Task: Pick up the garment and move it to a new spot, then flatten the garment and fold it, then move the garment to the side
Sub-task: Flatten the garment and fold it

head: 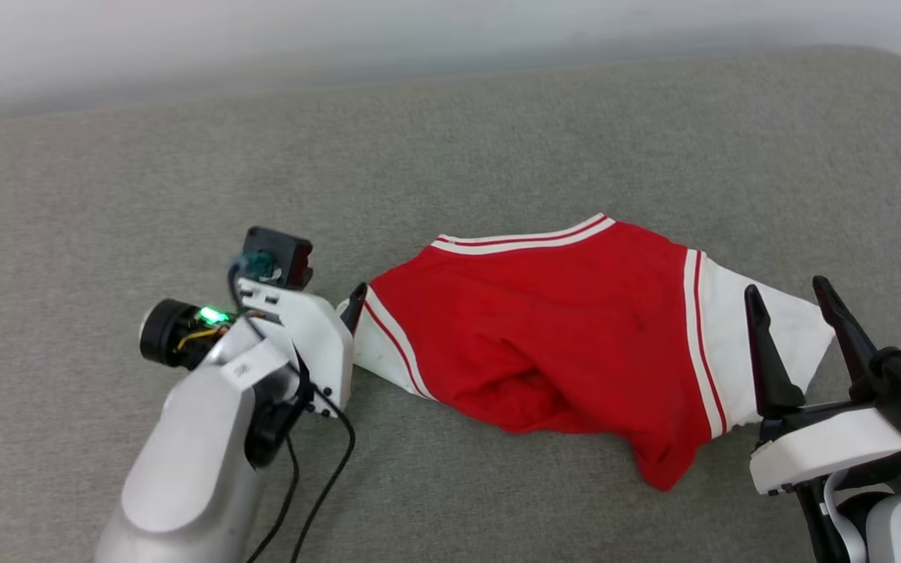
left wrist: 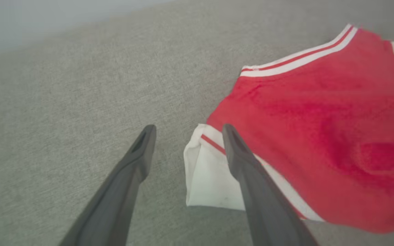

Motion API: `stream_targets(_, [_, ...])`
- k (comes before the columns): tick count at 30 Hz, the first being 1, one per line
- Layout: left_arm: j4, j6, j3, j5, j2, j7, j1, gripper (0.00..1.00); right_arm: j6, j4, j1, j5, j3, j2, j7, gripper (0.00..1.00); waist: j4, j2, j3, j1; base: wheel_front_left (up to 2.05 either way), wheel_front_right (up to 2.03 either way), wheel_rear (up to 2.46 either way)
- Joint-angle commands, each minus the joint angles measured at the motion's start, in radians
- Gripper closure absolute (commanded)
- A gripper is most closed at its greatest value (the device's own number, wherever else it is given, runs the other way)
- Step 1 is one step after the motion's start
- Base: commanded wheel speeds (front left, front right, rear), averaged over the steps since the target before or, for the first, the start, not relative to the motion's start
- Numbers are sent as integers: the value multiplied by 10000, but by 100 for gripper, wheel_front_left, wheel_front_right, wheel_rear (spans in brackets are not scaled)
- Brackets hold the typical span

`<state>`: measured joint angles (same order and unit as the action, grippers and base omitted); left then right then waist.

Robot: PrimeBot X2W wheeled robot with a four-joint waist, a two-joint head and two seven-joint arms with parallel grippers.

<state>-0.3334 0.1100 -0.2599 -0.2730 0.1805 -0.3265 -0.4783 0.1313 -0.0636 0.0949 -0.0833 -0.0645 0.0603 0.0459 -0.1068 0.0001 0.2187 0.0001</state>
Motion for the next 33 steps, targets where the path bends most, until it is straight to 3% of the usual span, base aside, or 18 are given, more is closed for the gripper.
stream_targets(1, [-220, -31, -195, 240, 238, -748, -348, 0, -10, -27, 106, 29, 38, -50, 84, 0, -221, -1, 265, -1, 0, 0, 0])
stream_targets(5, [-577, 20, -510, 455, 536, -1810, -780, 0, -10, 27, 155, -9, 35, -85, 189, 0, -374, -1, 505, -1, 0, 0, 0])
stream_targets(13, [-1385, 67, -1030, 739, 832, -2576, -1147, 0, -10, 103, 215, 37, 168, -112, 332, 0, -438, -1, 928, -1, 0, 0, 0])
stream_targets(14, [-1515, 93, -1136, 718, 852, -2683, -1094, 6, -10, 108, 224, 52, 179, -113, 338, 0, -433, -1, 942, -1, 0, 0, 0])
stream_targets(15, [-1515, 93, -1136, 718, 852, -2683, -1094, 6, -10, 108, 224, 52, 179, -113, 338, 0, -433, -1, 942, -1, 0, 0, 0])
stream_targets(16, [-1613, 111, -1220, 708, 879, -2740, -1051, 77, -10, 113, 231, 63, 182, -114, 341, 0, -422, -1, 951, -1, 0, 0, 0])
stream_targets(17, [-1687, 119, -1299, 666, 895, -2750, -991, 100, -10, 116, 242, 78, 183, -114, 340, 0, -408, -1, 951, -1, 0, 0, 0])
stream_targets(20, [-1734, 90, -1259, 450, 831, -2394, -795, 100, -10, 156, 252, 110, 168, -114, 339, 0, -331, -1, 849, -1, 0, 0, 0])
stream_targets(28, [-1248, -664, -194, -177, 787, -348, -407, 100, -10, 321, -9, 171, 274, -113, 273, 0, 64, -1, 159, -1, 0, 0, 0])
stream_targets(33, [-603, -1142, 594, -663, 963, 249, 176, 100, -10, 446, -238, 139, 331, -111, 197, 0, 426, -1, -377, -1, 0, 0, 0])
